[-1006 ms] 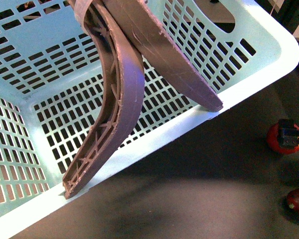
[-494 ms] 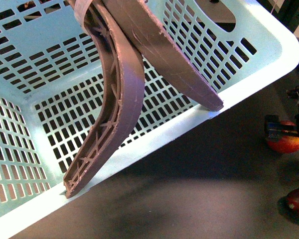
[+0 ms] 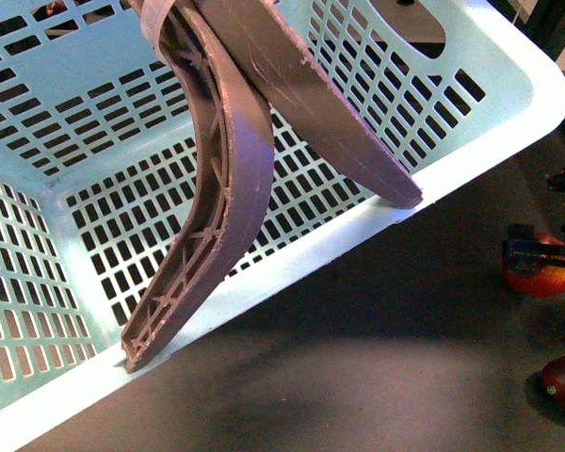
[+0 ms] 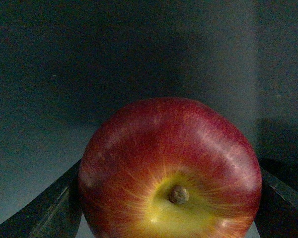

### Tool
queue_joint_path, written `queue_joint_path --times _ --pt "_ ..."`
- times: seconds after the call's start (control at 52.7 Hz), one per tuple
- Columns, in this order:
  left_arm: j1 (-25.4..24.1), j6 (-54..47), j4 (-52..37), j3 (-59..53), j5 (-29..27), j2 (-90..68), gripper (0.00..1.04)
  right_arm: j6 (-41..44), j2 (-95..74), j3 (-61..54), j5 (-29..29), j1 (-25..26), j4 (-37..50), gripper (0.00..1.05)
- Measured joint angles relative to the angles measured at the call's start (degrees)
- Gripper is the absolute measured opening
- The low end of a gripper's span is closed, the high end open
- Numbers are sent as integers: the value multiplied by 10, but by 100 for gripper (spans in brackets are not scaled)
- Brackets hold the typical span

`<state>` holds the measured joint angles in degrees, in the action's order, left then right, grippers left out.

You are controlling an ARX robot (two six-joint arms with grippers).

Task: Pick apple with right arm and hold basket with left

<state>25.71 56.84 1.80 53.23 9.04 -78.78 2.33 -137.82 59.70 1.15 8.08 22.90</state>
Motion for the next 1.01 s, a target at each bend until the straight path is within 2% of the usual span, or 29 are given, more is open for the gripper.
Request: queue_joint_path --times 0.247,0.532,0.608,0.722,0.93,1.006 --pt "0 0 0 0 1 0 14 -8 195 -120 -62 9 38 80" --pt "0 0 0 0 0 0 14 -24 449 -194 -101 -6 -22 80" --pt "0 0 0 0 0 0 14 -35 539 -202 -102 -34 -52 80" --pt "0 0 0 0 1 0 14 -62 651 -190 -93 -104 -70 80" --pt "0 0 0 0 0 0 14 -85 673 -173 -43 -202 -68 80" --pt "0 0 0 0 0 0 14 -91 664 -173 -29 -258 -68 80"
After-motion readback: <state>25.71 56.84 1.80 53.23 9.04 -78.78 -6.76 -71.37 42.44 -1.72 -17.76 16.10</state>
